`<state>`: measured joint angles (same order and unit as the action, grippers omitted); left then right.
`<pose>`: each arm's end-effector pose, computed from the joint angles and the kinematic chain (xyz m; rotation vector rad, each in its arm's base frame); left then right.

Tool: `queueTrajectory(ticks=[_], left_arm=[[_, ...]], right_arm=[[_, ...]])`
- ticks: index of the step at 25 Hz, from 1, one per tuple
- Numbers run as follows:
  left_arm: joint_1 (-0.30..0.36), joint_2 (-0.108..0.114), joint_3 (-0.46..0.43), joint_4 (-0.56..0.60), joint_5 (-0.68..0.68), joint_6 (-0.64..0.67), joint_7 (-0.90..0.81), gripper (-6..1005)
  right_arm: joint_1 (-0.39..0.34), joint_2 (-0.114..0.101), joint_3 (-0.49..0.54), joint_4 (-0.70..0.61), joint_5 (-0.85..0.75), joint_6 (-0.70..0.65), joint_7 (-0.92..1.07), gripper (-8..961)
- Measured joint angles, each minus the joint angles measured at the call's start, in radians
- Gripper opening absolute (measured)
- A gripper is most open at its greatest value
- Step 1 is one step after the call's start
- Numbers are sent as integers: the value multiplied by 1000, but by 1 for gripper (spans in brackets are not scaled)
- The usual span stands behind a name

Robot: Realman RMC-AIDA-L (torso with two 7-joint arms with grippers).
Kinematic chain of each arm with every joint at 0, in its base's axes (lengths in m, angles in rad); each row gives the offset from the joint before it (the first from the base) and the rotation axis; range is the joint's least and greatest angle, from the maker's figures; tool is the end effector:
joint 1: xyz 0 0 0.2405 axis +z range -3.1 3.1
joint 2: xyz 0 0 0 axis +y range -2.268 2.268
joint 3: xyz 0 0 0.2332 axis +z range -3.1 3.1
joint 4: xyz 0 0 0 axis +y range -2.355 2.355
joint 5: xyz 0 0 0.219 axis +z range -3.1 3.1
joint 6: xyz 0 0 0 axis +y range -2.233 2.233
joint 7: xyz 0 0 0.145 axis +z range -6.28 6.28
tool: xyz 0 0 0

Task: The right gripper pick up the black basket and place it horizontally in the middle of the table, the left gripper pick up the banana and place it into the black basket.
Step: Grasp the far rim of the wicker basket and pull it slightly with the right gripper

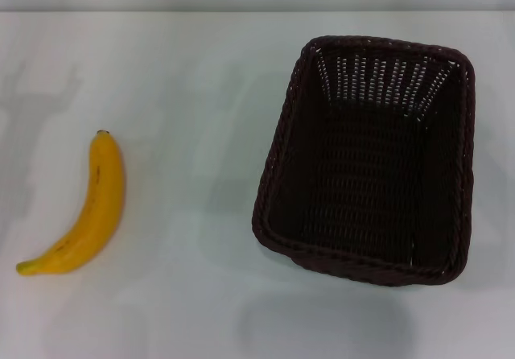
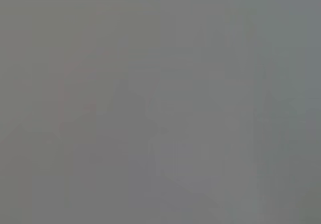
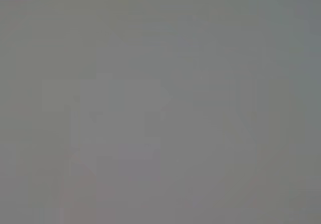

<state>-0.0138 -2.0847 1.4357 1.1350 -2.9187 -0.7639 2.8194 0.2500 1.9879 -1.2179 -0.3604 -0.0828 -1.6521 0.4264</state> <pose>-0.2516 0.3382 0.1224 -1.4666 -0.2292 -0.7419 0.3079 0.2842 0.1435 -1.2451 0.0691 1.1060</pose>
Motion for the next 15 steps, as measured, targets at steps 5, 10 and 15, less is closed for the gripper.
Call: queueTrajectory(ticks=[5, 10, 15], left_arm=[[0, 0, 0, 0, 0, 0, 0, 878], [0, 0, 0, 0, 0, 0, 0, 879], [0, 0, 0, 0, 0, 0, 0, 879]], right_arm=[[0, 0, 0, 1, 0, 0, 0, 603], [0, 0, 0, 2, 0, 0, 0, 602], [-1, 0, 0, 1, 0, -1, 0, 602]])
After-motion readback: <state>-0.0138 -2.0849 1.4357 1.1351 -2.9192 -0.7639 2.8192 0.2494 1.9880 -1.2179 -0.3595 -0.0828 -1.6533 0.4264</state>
